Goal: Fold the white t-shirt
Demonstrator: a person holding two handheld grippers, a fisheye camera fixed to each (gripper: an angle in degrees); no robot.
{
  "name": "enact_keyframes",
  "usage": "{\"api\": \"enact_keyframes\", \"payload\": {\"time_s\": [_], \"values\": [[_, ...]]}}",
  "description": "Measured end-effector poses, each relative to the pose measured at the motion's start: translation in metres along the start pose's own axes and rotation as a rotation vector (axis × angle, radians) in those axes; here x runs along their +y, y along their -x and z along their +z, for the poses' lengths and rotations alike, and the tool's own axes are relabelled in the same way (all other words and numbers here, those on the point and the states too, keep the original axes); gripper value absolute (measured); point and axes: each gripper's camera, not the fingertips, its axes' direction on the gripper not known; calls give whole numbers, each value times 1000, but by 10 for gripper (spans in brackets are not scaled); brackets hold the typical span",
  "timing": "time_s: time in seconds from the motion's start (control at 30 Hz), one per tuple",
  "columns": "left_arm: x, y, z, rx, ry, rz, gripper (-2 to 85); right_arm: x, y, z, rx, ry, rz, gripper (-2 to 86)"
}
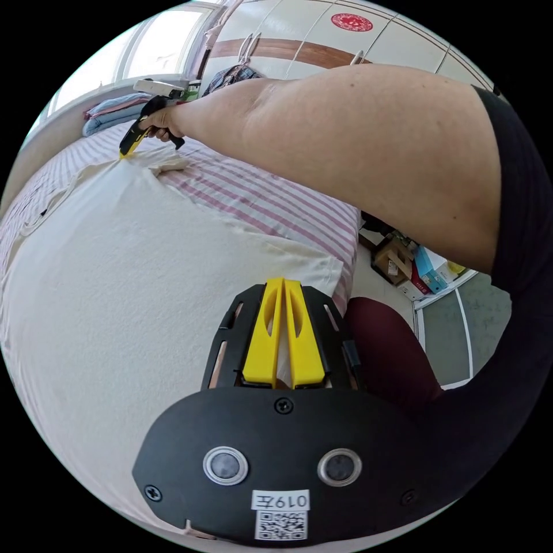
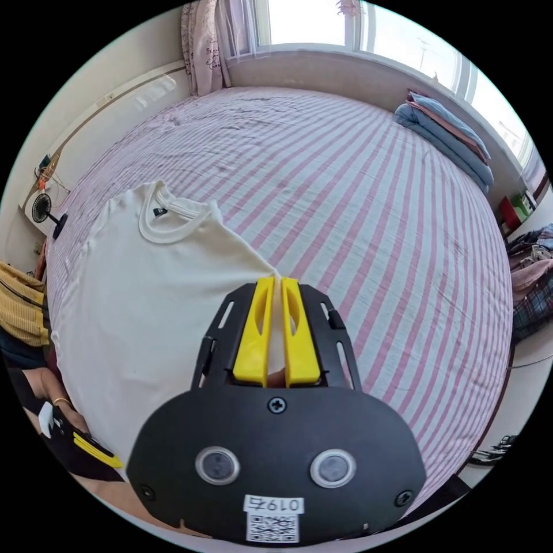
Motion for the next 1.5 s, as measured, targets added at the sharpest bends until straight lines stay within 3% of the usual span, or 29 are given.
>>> {"api": "enact_keyframes", "payload": {"time_s": [0.13,0.23,0.3,0.37,0.6,0.8,1.1,1.27,1.5], "values": [[-1,-19,-20,31,-74,24,10,30,-23,-29,-13,-55,57,96],[-2,-36,-36,-49,-175,45,9,69,-56,-47,-74,-99,164,83],[-8,-43,-34,-141,-147,59,10,94,-74,-47,-148,-91,219,78],[-23,-45,-25,-210,5,51,10,116,-84,-45,-177,-77,263,76],[-56,-62,-14,-140,55,84,9,161,-99,-48,-270,-120,336,76],[-58,-74,12,-168,162,82,8,173,-94,-49,-323,-87,344,5],[-64,-81,10,-176,201,101,6,181,-72,-80,-262,-138,366,-8],[-64,-79,7,-179,195,101,7,177,-43,-85,-237,-98,349,0],[-65,-70,-14,-137,128,70,8,192,-6,-124,-325,-143,379,86]]}}
